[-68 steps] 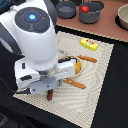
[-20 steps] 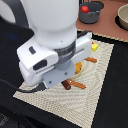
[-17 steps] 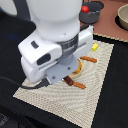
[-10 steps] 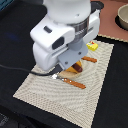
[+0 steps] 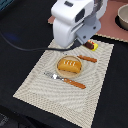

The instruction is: Interact with the objects in diverse but meaningful ways.

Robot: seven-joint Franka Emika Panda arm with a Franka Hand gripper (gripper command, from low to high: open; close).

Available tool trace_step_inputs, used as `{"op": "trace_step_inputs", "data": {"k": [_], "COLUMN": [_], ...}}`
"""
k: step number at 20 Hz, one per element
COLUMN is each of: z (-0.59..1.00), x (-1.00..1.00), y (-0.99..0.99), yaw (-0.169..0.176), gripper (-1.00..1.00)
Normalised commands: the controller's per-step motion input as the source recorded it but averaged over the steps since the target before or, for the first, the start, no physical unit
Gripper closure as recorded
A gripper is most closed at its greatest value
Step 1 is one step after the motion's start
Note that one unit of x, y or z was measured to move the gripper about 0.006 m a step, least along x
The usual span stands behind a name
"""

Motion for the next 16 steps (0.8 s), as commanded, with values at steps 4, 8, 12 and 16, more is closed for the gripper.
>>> {"op": "trace_step_inputs", "data": {"k": [4,8,12,16], "z": [0.02,0.01,0.0,-0.05], "x": [-0.27,-0.38,-0.52,-0.91], "y": [0.82,0.75,0.73,0.58], "yaw": [0.075,0.089,0.071,0.032], "gripper": [1.0,1.0,1.0,1.0]}}
